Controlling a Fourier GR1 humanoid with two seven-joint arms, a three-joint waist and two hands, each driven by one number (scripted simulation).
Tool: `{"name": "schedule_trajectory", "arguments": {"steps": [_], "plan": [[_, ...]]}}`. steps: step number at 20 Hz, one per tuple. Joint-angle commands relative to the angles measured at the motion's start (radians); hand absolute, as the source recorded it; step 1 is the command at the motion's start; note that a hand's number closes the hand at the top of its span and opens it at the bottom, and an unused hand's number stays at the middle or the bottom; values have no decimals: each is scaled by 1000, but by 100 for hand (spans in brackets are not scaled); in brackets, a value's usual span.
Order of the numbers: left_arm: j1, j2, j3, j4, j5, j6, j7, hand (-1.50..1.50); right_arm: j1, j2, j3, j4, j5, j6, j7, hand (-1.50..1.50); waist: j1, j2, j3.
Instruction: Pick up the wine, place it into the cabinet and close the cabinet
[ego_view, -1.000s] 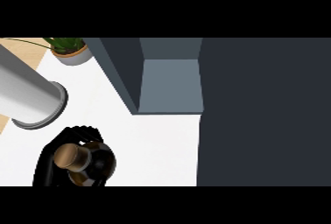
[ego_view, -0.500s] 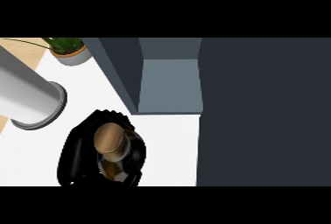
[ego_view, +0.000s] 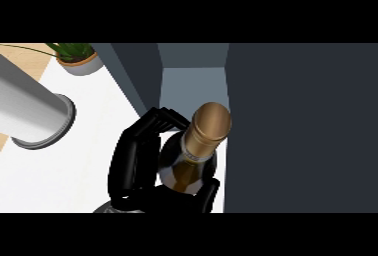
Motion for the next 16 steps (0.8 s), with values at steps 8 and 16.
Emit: {"name": "schedule_trajectory", "arguments": {"steps": [8, 16], "plan": [[-263, 0, 2, 218, 23, 196, 18, 150, 45, -1, -28, -143, -73, -12, 47, -150, -1, 1, 0], [-285, 0, 6, 292, 36, 196, -39, 150, 44, 3, -13, -121, -52, 14, 18, -150, 4, 1, -1]]}}
